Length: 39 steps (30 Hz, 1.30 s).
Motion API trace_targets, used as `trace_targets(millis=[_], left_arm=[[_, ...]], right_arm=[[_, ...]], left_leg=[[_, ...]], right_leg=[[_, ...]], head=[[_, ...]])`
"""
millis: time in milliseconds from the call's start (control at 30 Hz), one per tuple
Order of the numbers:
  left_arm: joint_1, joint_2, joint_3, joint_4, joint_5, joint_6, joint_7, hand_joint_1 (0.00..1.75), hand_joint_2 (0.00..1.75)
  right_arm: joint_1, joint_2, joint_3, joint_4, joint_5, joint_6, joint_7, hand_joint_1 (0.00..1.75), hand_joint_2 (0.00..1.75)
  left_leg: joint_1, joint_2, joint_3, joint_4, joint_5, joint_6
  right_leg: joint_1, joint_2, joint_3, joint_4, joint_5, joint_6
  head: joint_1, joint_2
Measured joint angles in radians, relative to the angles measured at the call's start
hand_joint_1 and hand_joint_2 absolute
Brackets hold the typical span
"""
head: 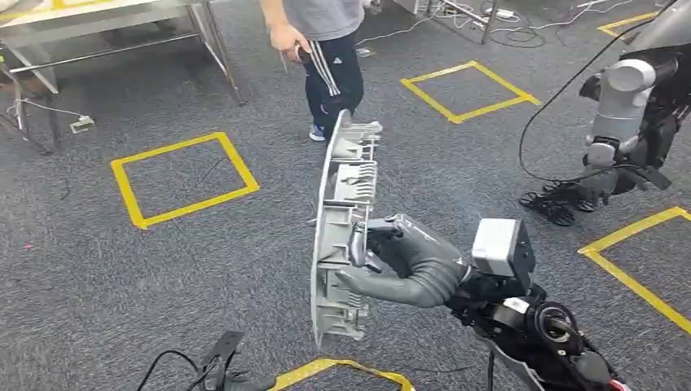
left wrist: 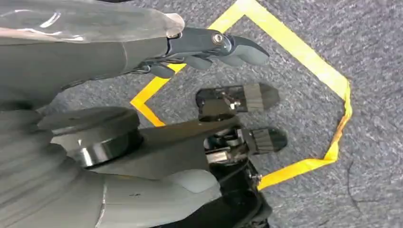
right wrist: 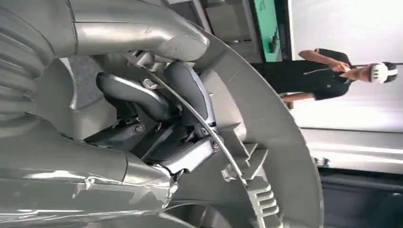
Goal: Take the parts from the cabinet and place them on the table.
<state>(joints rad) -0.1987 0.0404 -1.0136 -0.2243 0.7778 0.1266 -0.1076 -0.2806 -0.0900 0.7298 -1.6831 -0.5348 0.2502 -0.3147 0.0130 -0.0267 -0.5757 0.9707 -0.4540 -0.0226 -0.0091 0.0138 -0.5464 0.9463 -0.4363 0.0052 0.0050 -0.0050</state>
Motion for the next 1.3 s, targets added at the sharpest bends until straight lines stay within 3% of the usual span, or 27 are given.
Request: trace_targets(millis=[33, 100, 133, 167, 200, 267, 300, 333, 400, 467, 500, 533, 600, 633, 667, 733, 800, 833, 967, 1000, 1033, 1067, 1133, 1167, 1200, 1233, 1300], left_arm=[[-0.002, 0.000, 0.000, 0.000, 0.000, 0.000, 0.000, 0.00, 1.75], [-0.005, -0.002, 0.000, 0.000, 0.002, 0.000, 0.000, 0.00, 1.75], [-0.005, -0.002, 0.000, 0.000, 0.002, 0.000, 0.000, 0.00, 1.75], [-0.004, -0.002, 0.000, 0.000, 0.003, 0.000, 0.001, 0.00, 1.75], [-0.004, -0.002, 0.000, 0.000, 0.004, 0.000, 0.001, 0.00, 1.75], [-0.006, -0.001, 0.000, 0.000, 0.004, 0.001, 0.002, 0.00, 1.75], [-0.008, 0.000, 0.000, 0.000, 0.004, 0.002, 0.003, 0.00, 1.75], [-0.011, 0.000, 0.000, 0.000, 0.005, 0.002, 0.004, 0.00, 1.75], [-0.011, 0.000, 0.000, 0.000, 0.005, 0.003, 0.007, 0.00, 1.75], [-0.009, 0.000, 0.000, 0.000, 0.005, 0.003, 0.007, 0.00, 1.75], [-0.009, -0.001, 0.001, 0.000, 0.005, 0.003, 0.007, 0.00, 1.75], [-0.009, 0.001, 0.001, 0.000, 0.005, 0.003, 0.007, 0.00, 1.75], [-0.009, 0.000, 0.001, 0.000, 0.005, 0.003, 0.007, 0.00, 1.75], [-0.009, 0.000, 0.001, 0.000, 0.005, 0.003, 0.007, 0.00, 1.75], [-0.008, 0.000, 0.001, 0.000, 0.005, 0.003, 0.007, 0.00, 1.75], [-0.008, 0.000, 0.001, 0.000, 0.005, 0.003, 0.007, 0.00, 1.75], [-0.009, -0.001, 0.001, 0.000, 0.005, 0.003, 0.007, 0.00, 1.75], [-0.009, -0.001, 0.001, 0.000, 0.005, 0.003, 0.007, 0.00, 1.75], [-0.005, -0.001, 0.001, 0.000, 0.005, 0.007, 0.007, 0.00, 1.75], [-0.005, 0.003, 0.001, 0.000, 0.005, 0.009, 0.007, 0.00, 1.75], [-0.006, 0.003, 0.001, 0.000, 0.005, 0.010, 0.007, 0.00, 1.75], [-0.006, 0.003, 0.001, 0.000, 0.005, 0.010, 0.007, 0.00, 1.75], [-0.005, 0.003, 0.001, 0.000, 0.005, 0.010, 0.007, 0.00, 1.75], [-0.004, 0.002, 0.001, 0.000, 0.005, 0.010, 0.007, 0.00, 1.75], [-0.002, 0.003, 0.001, 0.000, 0.005, 0.010, 0.007, 0.00, 1.75], [-0.002, 0.003, 0.001, 0.000, 0.005, 0.010, 0.007, 0.00, 1.75], [-0.003, 0.004, 0.001, 0.000, 0.005, 0.011, 0.007, 0.00, 1.75]], right_arm=[[-0.004, 0.000, -0.002, -0.008, 0.002, -0.001, 0.000, 1.75, 1.75], [-0.009, 0.000, -0.005, -0.019, 0.009, -0.003, 0.002, 1.75, 1.75], [-0.010, 0.000, -0.007, -0.020, 0.008, -0.003, 0.003, 1.75, 1.75], [-0.011, 0.000, -0.007, -0.021, 0.008, -0.003, 0.003, 1.75, 1.75], [-0.012, 0.000, -0.008, -0.023, 0.008, -0.004, 0.003, 1.75, 1.75], [-0.013, 0.000, -0.007, -0.029, 0.008, -0.005, 0.004, 1.75, 1.75], [-0.016, 0.000, -0.007, -0.031, 0.007, -0.005, 0.003, 1.75, 1.75], [-0.018, 0.000, -0.008, -0.034, 0.006, -0.005, 0.003, 1.75, 1.75], [-0.020, 0.000, -0.007, -0.036, 0.005, -0.004, 0.003, 1.75, 1.75], [-0.021, 0.000, -0.007, -0.036, 0.005, -0.002, 0.003, 1.75, 1.75], [-0.021, 0.000, -0.007, -0.039, 0.005, -0.002, 0.004, 1.75, 1.75], [-0.023, 0.000, -0.007, -0.039, 0.005, -0.002, 0.004, 1.75, 1.75], [-0.024, 0.000, -0.007, -0.041, 0.005, -0.002, 0.004, 1.75, 1.75], [-0.024, 0.000, -0.007, -0.041, 0.005, -0.001, 0.005, 1.75, 1.75], [-0.024, 0.000, -0.006, -0.041, 0.005, 0.000, 0.006, 1.75, 1.75], [-0.024, 0.000, -0.006, -0.041, 0.004, 0.000, 0.010, 1.75, 1.75], [-0.024, 0.000, -0.007, -0.042, 0.004, 0.000, 0.010, 1.75, 1.75], [-0.025, 0.000, -0.007, -0.042, 0.004, 0.000, 0.010, 1.75, 1.75], [-0.028, 0.000, -0.006, -0.044, 0.003, 0.000, 0.013, 1.75, 1.75], [-0.028, 0.002, -0.006, -0.044, 0.002, 0.000, 0.013, 1.75, 1.75], [-0.028, 0.002, -0.006, -0.045, 0.001, 0.000, 0.013, 1.75, 1.75], [-0.029, 0.002, -0.006, -0.045, 0.000, 0.000, 0.013, 1.75, 1.75], [-0.027, 0.002, -0.005, -0.045, -0.001, 0.000, 0.014, 1.75, 1.75], [-0.027, 0.002, -0.005, -0.045, -0.001, 0.000, 0.015, 1.75, 1.75], [-0.027, 0.002, -0.004, -0.045, -0.001, 0.000, 0.015, 1.75, 1.75], [-0.027, 0.002, -0.003, -0.045, -0.001, 0.000, 0.016, 1.75, 1.75], [-0.027, 0.002, -0.003, -0.045, -0.003, 0.000, 0.016, 1.75, 1.75]], left_leg=[[0.000, 0.009, -0.026, 0.059, -0.038, -0.004], [0.001, 0.013, -0.110, 0.240, -0.118, -0.010], [0.001, 0.014, -0.136, 0.294, -0.132, -0.012], [0.001, 0.015, -0.147, 0.315, -0.127, -0.012], [0.001, 0.017, -0.129, 0.276, -0.096, -0.012], [0.001, 0.026, -0.040, 0.096, -0.009, -0.008], [0.001, 0.044, 0.004, 0.012, 0.020, -0.004], [-0.008, 0.052, 0.015, -0.021, 0.013, 0.001], [-0.007, 0.039, 0.010, -0.018, 0.016, 0.011], [-0.006, 0.031, 0.011, -0.024, 0.020, 0.022], [-0.002, 0.029, 0.014, -0.026, 0.023, 0.027], [0.000, 0.025, 0.014, -0.026, 0.023, 0.031], [-0.001, 0.020, 0.013, -0.026, 0.023, 0.035], [-0.002, 0.017, 0.013, -0.025, 0.023, 0.035], [-0.002, 0.013, 0.014, -0.025, 0.023, 0.035], [-0.002, 0.002, 0.016, -0.024, 0.022, 0.035], [-0.002, -0.010, 0.021, -0.024, 0.020, 0.032], [-0.006, -0.013, 0.017, -0.024, 0.020, 0.029], [-0.005, -0.020, 0.009, -0.027, 0.028, 0.010], [-0.005, -0.017, 0.006, -0.021, 0.019, 0.006], [-0.006, -0.001, -0.006, 0.009, -0.005, 0.001], [-0.005, 0.007, -0.033, 0.066, -0.039, -0.003], [-0.003, 0.014, -0.124, 0.261, -0.122, -0.011], [-0.003, 0.015, -0.151, 0.314, -0.132, -0.014], [-0.002, 0.016, -0.150, 0.309, -0.116, -0.015], [0.000, 0.018, -0.125, 0.258, -0.082, -0.015], [0.003, 0.026, -0.031, 0.072, 0.004, -0.013]], right_leg=[[0.000, -0.003, -0.001, 0.000, 0.000, -0.006], [0.001, -0.014, -0.002, 0.000, 0.000, -0.008], [0.002, -0.018, -0.002, 0.000, 0.000, -0.009], [0.002, -0.023, -0.002, 0.001, 0.000, -0.009], [0.002, -0.027, -0.002, 0.002, 0.000, -0.009], [0.002, -0.033, -0.001, 0.005, -0.003, -0.005], [0.002, -0.034, -0.001, 0.008, -0.006, -0.002], [0.013, -0.035, -0.006, 0.016, -0.010, 0.005], [0.011, -0.041, -0.005, 0.013, -0.009, 0.010], [0.009, -0.048, -0.003, 0.013, -0.011, 0.022], [0.005, -0.038, -0.007, 0.028, -0.027, 0.028], [0.005, -0.027, -0.027, 0.075, -0.061, 0.033], [0.002, -0.020, -0.107, 0.254, -0.147, 0.041], [0.002, -0.020, -0.142, 0.329, -0.171, 0.042], [0.002, -0.020, -0.156, 0.355, -0.168, 0.042], [0.002, -0.018, -0.116, 0.264, -0.100, 0.037], [0.002, -0.004, -0.024, 0.071, -0.005, 0.026], [0.005, 0.015, -0.002, 0.028, -0.013, 0.020], [0.007, 0.006, -0.006, 0.015, -0.009, 0.009], [-0.002, -0.001, 0.002, 0.001, -0.003, 0.001], [-0.001, -0.004, 0.003, -0.002, -0.001, -0.003], [-0.001, -0.008, 0.002, -0.003, 0.000, -0.009], [0.001, -0.019, 0.000, -0.002, 0.000, -0.009], [0.001, -0.023, 0.000, -0.002, 0.000, -0.009], [0.001, -0.026, 0.001, -0.002, 0.000, -0.009], [0.000, -0.029, 0.001, -0.001, 0.000, -0.009], [-0.001, -0.033, 0.002, 0.003, -0.003, -0.005]], head=[[-0.012, 0.000], [-0.022, 0.000], [-0.024, 0.000], [-0.026, 0.000], [-0.029, 0.000], [-0.036, 0.000], [-0.039, 0.000], [-0.044, 0.000], [-0.029, 0.000], [-0.028, 0.000], [-0.027, 0.000], [-0.018, 0.000], [-0.004, 0.000], [-0.002, 0.000], [0.000, 0.000], [0.002, 0.000], [0.005, 0.000], [0.005, 0.000], [0.004, 0.000], [0.005, 0.000], [0.000, 0.000], [-0.012, 0.000], [-0.020, 0.000], [-0.022, 0.000], [-0.024, 0.000], [-0.028, 0.000], [-0.034, 0.000]])
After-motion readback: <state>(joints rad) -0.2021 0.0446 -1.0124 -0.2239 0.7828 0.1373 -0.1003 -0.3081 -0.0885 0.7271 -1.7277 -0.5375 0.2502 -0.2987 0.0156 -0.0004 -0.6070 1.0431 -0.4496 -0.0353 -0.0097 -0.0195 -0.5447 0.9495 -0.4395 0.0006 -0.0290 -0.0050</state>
